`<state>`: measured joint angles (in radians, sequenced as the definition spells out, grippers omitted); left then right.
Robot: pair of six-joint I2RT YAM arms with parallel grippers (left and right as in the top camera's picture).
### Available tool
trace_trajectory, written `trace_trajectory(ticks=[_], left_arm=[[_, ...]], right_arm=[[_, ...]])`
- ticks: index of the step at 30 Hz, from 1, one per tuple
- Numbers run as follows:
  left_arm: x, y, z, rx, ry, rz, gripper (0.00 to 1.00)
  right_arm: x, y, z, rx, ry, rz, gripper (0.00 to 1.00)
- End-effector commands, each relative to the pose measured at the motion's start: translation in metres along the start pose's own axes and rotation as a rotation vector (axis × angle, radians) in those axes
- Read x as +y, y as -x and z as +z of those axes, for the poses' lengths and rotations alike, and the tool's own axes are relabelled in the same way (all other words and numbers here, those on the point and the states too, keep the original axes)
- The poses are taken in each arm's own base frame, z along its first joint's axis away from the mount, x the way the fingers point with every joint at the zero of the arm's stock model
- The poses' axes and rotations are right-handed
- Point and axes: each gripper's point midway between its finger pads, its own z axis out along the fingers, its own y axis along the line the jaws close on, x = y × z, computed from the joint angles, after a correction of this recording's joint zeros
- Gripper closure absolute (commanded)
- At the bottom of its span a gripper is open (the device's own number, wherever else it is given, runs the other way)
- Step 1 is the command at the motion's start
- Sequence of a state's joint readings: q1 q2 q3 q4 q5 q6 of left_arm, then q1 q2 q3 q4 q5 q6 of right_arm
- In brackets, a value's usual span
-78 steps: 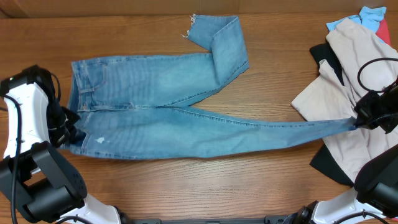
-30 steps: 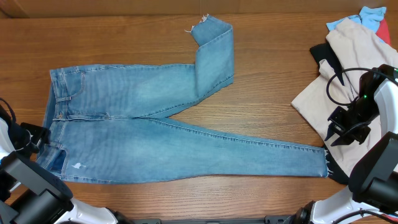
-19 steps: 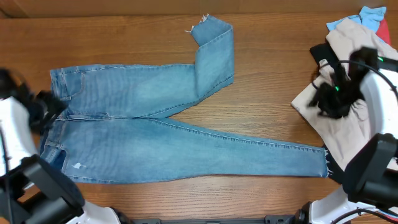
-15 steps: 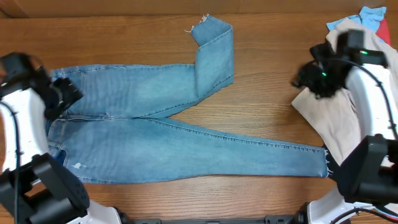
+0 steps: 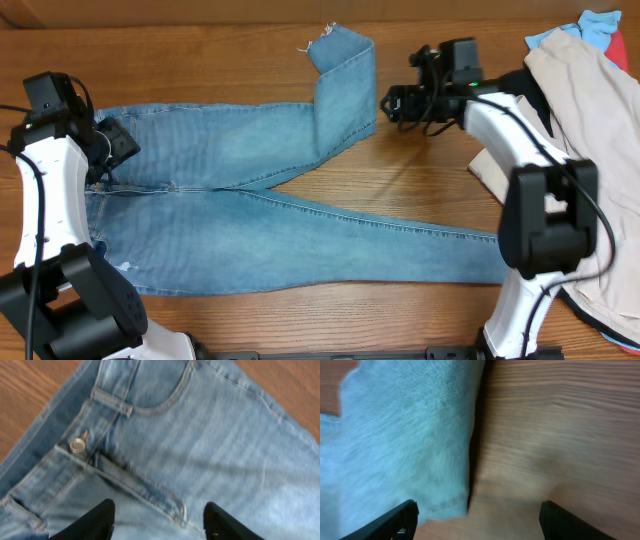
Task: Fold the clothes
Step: 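Release the hem and move the right gripper to the upper leg hem, then grasp the upper leg hem with the right gripper and pull it rightward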
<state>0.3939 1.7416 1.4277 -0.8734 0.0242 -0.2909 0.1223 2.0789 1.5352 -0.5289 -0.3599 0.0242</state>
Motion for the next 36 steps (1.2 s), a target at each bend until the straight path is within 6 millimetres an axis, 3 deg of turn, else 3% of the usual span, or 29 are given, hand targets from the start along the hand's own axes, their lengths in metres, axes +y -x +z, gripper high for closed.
trace_trajectory(ticks=[1,10,19,26,36], left_arm=[[-0.002,0.011,0.024,-0.010,0.009,-0.014,0.43],[-0.004,0.014,0.092,0.017,0.002,0.030,0.43],[0.009,-0.022,0.156,0.160,0.047,0.026,0.44],[0.017,-0.041,0.163,0.232,0.079,0.024,0.43],[0.020,-0.051,0.160,0.273,0.090,0.023,0.41]], right_arm=[[0.011,0.006,0.023,-0.027,0.060,-0.036,0.16],[0.028,0.012,0.024,-0.051,0.162,-0.050,0.15],[0.035,0.011,0.024,-0.049,0.197,-0.056,0.14],[0.041,0.012,0.030,-0.057,0.212,-0.082,0.13],[0.050,-0.005,0.064,-0.027,0.241,-0.110,0.12]])
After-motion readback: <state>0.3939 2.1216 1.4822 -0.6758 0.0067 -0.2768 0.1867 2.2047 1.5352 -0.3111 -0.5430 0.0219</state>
